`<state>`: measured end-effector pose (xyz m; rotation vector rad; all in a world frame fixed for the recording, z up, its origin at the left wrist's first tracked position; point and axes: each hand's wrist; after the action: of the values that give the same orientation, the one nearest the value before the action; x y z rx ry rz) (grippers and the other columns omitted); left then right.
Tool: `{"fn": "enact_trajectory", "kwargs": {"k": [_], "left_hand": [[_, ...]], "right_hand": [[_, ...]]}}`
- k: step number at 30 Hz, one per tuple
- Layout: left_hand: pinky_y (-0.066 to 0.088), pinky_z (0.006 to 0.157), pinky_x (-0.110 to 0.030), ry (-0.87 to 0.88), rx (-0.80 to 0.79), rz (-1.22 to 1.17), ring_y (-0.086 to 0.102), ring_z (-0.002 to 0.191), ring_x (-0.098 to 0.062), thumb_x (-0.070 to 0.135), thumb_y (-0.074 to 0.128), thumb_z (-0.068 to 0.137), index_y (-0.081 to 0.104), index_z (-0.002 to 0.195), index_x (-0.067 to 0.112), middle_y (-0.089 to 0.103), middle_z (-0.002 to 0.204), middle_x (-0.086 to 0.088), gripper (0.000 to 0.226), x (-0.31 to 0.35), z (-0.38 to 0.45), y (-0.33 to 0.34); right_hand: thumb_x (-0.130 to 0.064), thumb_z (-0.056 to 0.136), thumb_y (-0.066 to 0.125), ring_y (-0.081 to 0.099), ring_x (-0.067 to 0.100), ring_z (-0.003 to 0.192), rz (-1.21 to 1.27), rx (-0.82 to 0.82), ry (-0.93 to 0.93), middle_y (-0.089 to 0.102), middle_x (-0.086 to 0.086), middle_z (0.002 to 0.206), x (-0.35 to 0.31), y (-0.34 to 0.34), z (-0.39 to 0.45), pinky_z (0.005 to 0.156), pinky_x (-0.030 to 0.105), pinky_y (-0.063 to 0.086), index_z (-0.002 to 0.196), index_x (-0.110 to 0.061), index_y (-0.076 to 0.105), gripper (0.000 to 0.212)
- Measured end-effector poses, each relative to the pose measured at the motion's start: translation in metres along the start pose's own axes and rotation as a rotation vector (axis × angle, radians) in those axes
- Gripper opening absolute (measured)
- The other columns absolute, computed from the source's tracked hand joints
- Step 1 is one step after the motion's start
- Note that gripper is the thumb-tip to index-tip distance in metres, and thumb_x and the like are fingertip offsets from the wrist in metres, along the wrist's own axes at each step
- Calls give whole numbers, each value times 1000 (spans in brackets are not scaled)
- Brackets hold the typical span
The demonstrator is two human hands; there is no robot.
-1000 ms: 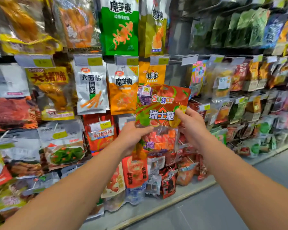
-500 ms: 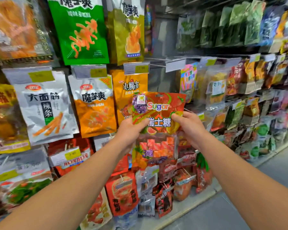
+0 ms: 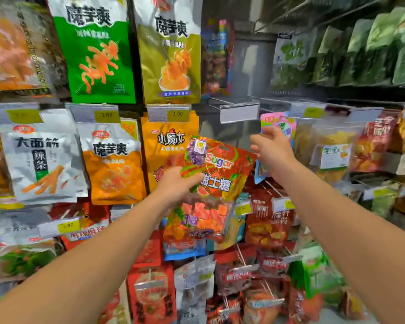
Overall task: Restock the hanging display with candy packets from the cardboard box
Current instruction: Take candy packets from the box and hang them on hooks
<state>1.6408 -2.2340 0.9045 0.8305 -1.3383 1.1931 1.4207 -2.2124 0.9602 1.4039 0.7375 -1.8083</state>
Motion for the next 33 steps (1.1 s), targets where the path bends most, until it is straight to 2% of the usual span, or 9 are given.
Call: {"fn": "enact_trajectory", "kwargs": {"k": [2, 4, 9, 13, 16, 21, 25, 30, 33], "left_hand": [[56, 73, -53, 22, 26, 21, 71, 79, -35, 23, 72, 86, 70, 95, 7, 74, 94, -18, 18, 4, 4, 9], [57, 82, -52, 23, 57, 59, 71, 86, -37, 30, 72, 84, 71, 93, 7, 74, 94, -17, 25, 8, 9, 15], [54, 83, -61, 13, 79, 71, 71, 90, -38, 38, 73, 78, 72, 90, 11, 76, 92, -12, 29, 16, 21, 26], [56, 79, -61, 10, 107, 18, 70, 84, -41, 33, 72, 82, 73, 88, 9, 74, 93, -18, 26, 27, 25, 40], [56, 73, -44, -27, 134, -57, 71, 73, -30, 27, 67, 91, 69, 95, 7, 75, 95, -16, 20, 32, 26, 52], [57, 66, -39, -72, 162, -154, 73, 80, -28, 30, 67, 91, 65, 105, 7, 76, 89, -10, 27, 37, 33, 65], [53, 92, -51, -96, 178, -168, 71, 95, -29, 36, 67, 90, 63, 99, 14, 76, 96, -8, 23, 42, 39, 74], [55, 91, -50, -98, 206, -156, 72, 92, -25, 36, 64, 92, 62, 100, 15, 76, 94, -6, 22, 48, 53, 79], [53, 93, -53, -109, 218, -182, 69, 99, -27, 43, 68, 87, 57, 117, 10, 73, 105, -6, 46, 52, 60, 83]], "right_hand": [[-42, 53, 68, 56, 19, 94, -17, -42, -45, 55, -4, 131, -2, -3, 22, 83, 35, 45, 139, -27, 46, 90], [-39, 60, 67, 55, 17, 97, -20, -90, -78, 50, -7, 137, -8, -4, 37, 84, 35, 45, 148, -30, 37, 94], [-19, 86, 60, 64, 18, 87, -37, -101, -137, 61, -7, 95, -24, -1, 53, 83, 41, 53, 135, -20, 48, 51], [-5, 87, 55, 52, 14, 54, 155, -74, -135, 57, 2, 72, -36, -9, 62, 53, 30, 47, 116, -16, 55, 31], [0, 88, 56, 51, 13, 52, 206, -206, -161, 60, 4, 77, -50, -16, 62, 47, 20, 43, 100, -19, 60, 22], [-8, 91, 57, 61, 16, 55, 36, -252, -239, 67, 1, 84, -60, -19, 71, 49, 24, 47, 97, -22, 62, 16], [-17, 95, 53, 62, 12, 53, -61, -223, -288, 71, 0, 81, -59, -18, 77, 55, 27, 55, 94, -18, 67, 15], [-20, 93, 55, 62, 9, 50, -88, -173, -329, 72, -1, 73, -61, -14, 89, 54, 27, 55, 90, -18, 71, 17], [-21, 92, 56, 59, 8, 46, -105, -152, -361, 70, -2, 68, -60, -13, 92, 51, 26, 50, 84, -20, 71, 17]]}}
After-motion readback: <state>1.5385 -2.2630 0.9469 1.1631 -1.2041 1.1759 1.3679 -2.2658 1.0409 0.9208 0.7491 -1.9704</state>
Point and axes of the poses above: each hand's wrist, its own z-axis towards the middle knuckle, its own y-axis out of the palm, x = y × z
